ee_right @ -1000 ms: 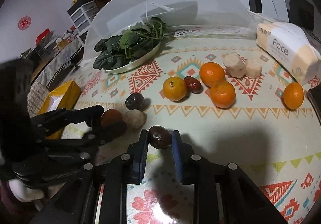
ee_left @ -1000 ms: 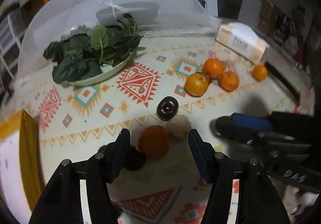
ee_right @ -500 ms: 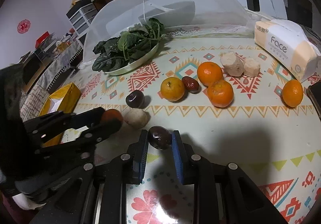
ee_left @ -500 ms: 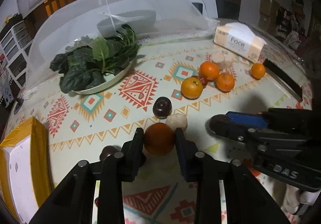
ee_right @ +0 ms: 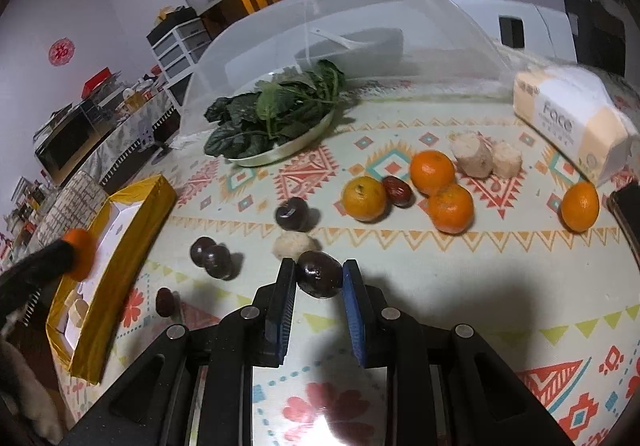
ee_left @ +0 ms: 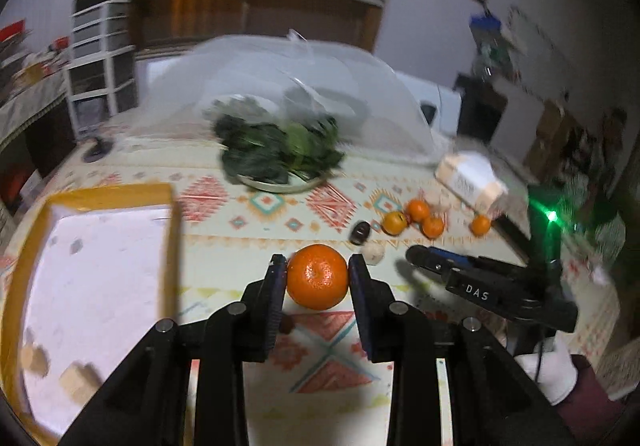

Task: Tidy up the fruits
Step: 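Carry the mandarin and chestnut in both tools over the tray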

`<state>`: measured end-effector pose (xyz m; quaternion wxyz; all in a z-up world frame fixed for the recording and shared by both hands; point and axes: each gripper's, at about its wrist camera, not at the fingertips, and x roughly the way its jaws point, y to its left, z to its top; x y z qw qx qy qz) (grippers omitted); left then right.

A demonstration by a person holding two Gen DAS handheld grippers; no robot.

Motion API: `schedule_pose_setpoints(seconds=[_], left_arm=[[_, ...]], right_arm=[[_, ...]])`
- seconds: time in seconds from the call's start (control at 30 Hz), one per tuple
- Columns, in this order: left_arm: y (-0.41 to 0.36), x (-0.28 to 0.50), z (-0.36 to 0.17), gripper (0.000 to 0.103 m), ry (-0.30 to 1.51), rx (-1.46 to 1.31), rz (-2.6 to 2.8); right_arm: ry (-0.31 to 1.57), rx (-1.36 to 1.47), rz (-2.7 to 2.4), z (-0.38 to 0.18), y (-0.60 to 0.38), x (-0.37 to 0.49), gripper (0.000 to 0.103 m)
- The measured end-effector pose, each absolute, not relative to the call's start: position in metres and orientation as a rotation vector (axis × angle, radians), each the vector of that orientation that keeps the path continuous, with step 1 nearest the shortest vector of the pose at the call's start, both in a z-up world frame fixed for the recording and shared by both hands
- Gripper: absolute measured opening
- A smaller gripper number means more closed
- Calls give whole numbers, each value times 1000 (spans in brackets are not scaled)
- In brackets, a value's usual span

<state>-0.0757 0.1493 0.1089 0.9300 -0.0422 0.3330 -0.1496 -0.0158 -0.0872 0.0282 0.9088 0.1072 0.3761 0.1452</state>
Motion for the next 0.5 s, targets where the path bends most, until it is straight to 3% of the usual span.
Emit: schedule_pose_setpoints(seconds=[0.5], left_arm=[[293, -117, 116, 31, 615, -228, -99]], right_arm=[[747, 186, 520, 92, 29, -45, 26]])
